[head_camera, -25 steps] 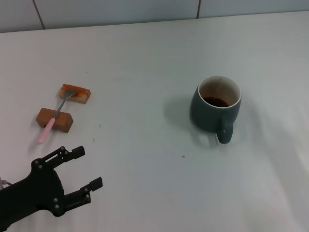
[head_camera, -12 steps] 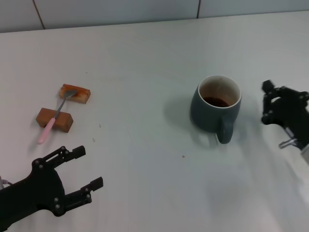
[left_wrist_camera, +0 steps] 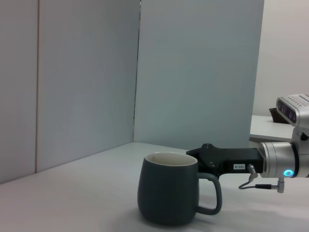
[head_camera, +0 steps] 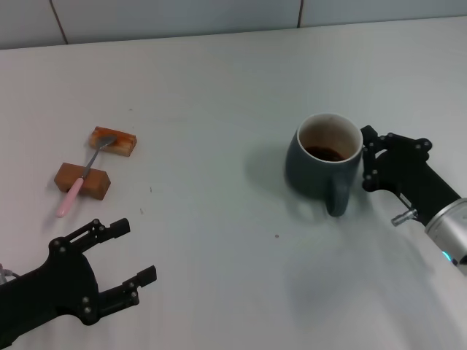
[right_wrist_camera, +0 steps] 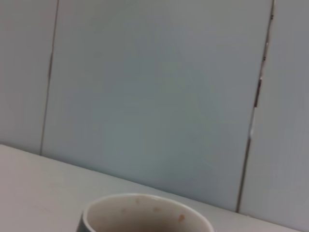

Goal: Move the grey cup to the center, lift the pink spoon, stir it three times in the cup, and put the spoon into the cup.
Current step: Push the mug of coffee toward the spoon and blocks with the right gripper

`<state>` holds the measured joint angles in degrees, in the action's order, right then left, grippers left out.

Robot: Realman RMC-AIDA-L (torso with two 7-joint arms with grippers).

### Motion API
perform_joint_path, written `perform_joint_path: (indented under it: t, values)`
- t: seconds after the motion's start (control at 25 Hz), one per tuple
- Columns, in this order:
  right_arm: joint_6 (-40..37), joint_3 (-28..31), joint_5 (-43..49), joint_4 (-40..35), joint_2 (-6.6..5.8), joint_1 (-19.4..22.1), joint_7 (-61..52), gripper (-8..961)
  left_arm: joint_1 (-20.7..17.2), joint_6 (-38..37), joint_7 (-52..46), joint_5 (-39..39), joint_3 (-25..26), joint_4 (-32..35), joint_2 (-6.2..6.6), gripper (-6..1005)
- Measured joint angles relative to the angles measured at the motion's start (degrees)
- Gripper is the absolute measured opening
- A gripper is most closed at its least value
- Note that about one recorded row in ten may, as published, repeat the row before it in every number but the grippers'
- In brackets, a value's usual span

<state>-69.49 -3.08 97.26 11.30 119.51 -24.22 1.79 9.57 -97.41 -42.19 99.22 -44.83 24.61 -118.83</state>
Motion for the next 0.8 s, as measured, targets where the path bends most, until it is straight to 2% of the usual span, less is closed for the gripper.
perform_joint_path:
  t: [0.24, 0.8]
  values:
    - [0.7, 0.0, 1.8, 1.9, 0.01, -1.7, 0.5, -1, 0.0, -0.7, 0.0, 0.0, 0.0, 0.0, 0.00, 802]
    - [8.8, 0.2, 6.2, 7.6, 0.11, -9.5, 0.8, -1, -0.4, -1.3, 0.0, 0.0, 0.0, 0.0, 0.00, 803]
